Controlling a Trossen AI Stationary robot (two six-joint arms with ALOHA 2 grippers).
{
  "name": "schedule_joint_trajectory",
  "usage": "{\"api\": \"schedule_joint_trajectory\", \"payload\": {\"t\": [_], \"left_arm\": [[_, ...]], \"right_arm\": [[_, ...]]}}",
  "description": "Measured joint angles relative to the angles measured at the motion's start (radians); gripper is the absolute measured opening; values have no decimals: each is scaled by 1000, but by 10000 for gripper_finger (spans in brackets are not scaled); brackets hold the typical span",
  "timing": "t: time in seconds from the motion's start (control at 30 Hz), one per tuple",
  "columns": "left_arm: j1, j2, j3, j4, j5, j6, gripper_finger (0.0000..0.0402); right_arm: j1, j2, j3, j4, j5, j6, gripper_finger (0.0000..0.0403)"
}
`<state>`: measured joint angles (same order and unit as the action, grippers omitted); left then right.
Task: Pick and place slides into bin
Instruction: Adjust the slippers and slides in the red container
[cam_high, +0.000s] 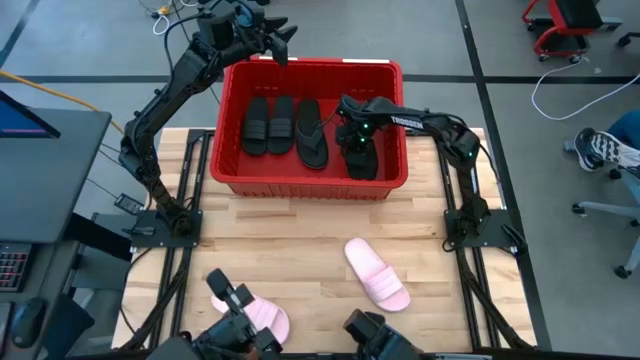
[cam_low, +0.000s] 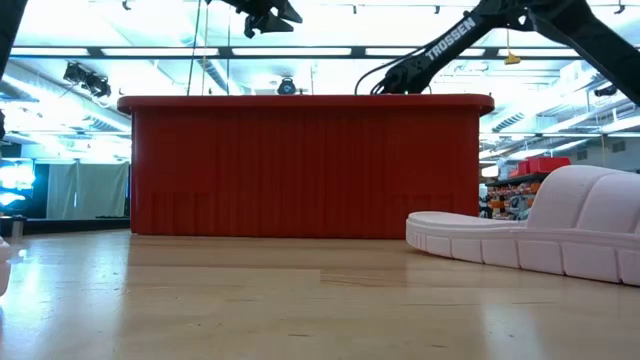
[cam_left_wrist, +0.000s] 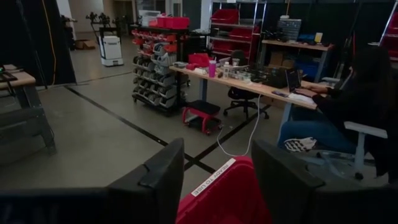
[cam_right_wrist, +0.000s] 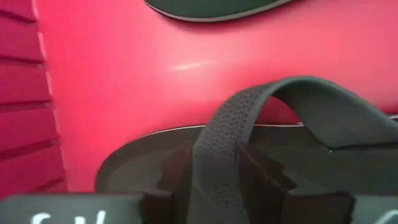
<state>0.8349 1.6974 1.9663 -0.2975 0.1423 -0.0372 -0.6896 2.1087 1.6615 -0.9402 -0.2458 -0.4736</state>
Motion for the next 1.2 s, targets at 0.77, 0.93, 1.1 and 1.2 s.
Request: {"api": "schedule_joint_trajectory", "payload": {"t": [0.77,0.93,1.1,1.2], "left_arm": [[89,0,0,0,0,133,185],[111,0,0,-5,0,135,186],[117,1,0,-19,0,129,183],[117,1,0,-25,0,128,180]], "right_arm": [[-75,-197,6,121,-72,128,2],[-75,-181,7,127,-87,134,11],[-77,-119,6,102,-108,191,55],[-77,-89,6,95,-119,238,94]]}}
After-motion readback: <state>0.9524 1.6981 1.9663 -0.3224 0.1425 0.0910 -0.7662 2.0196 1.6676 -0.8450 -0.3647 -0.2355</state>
